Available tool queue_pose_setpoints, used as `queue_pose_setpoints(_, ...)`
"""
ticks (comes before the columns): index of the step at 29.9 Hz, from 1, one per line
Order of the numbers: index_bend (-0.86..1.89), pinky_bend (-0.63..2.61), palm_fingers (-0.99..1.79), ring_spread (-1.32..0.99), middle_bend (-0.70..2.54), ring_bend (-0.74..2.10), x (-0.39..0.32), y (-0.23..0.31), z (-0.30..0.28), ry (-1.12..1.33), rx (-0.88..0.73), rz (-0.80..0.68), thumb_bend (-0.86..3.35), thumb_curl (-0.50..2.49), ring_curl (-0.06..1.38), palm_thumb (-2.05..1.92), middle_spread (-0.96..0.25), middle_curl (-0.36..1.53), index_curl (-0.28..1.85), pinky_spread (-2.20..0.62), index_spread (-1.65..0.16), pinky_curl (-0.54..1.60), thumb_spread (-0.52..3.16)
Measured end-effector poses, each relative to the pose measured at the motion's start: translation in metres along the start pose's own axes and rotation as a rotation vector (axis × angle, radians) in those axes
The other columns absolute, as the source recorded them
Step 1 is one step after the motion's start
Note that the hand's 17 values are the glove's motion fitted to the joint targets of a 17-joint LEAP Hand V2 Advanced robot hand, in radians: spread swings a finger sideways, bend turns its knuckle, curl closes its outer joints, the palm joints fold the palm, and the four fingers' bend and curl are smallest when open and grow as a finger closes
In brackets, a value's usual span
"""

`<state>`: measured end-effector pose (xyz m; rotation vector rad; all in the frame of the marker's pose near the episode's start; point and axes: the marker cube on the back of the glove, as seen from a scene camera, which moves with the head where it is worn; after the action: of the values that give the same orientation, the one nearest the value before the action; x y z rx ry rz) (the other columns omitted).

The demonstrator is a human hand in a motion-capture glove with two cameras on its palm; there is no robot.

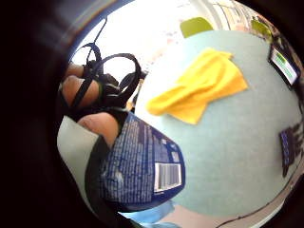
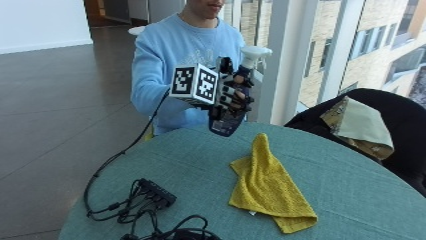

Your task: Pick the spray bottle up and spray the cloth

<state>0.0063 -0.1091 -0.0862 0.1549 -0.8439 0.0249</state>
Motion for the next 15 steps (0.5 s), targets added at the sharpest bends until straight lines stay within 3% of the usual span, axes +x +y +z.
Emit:
queue_pose_setpoints(6,0.07,0.41,1.00,0.05,0.27,0.56,-0.036,-0.028,0.070,-0.119,0.065,-0.192,-0.02,0.70,0.37,0.83,-0.04,0.43,0.16,0.16,-0.28,0.37,0.86)
queue_pose_setpoints(15,0.07,0.41,1.00,0.04,0.27,0.56,-0.042,-0.078,0.175,-0.146,0.083,-0.290,-0.02,0.70,0.37,0.83,-0.04,0.43,0.17,0.14,-0.29,0.37,0.85)
